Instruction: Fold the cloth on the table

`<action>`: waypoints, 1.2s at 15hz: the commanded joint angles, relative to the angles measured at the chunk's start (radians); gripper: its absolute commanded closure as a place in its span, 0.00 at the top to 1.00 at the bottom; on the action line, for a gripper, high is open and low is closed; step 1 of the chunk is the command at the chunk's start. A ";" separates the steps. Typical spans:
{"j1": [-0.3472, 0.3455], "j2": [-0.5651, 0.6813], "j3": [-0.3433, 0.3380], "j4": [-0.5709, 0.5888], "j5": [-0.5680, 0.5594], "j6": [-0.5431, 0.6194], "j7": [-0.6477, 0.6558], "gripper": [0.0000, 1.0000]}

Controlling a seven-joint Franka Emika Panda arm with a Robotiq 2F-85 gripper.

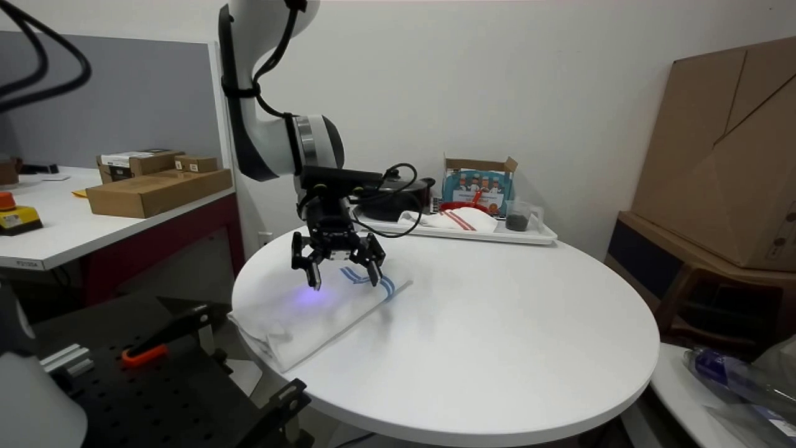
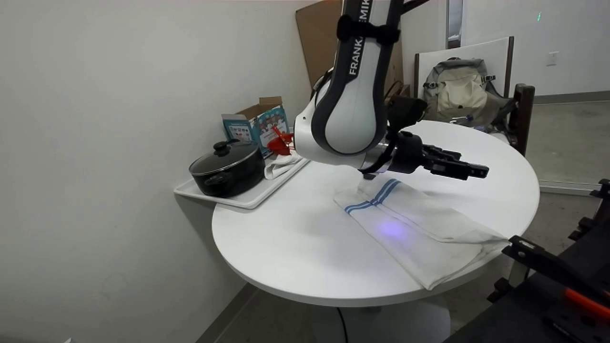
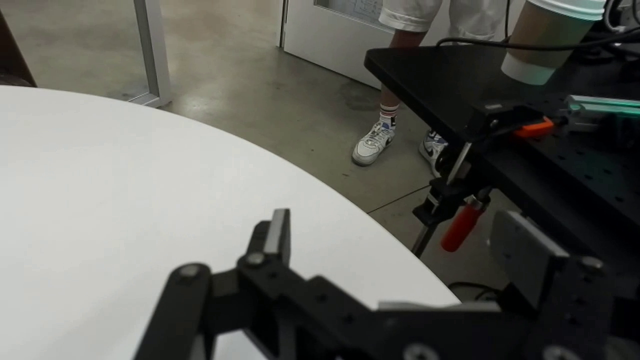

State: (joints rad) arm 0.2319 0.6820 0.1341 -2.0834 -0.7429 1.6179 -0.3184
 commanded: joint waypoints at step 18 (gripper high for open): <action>-0.208 -0.241 0.171 -0.312 0.173 0.391 -0.313 1.00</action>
State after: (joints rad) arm 0.0822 0.5382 0.2881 -2.3415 -0.6912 1.9462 -0.5242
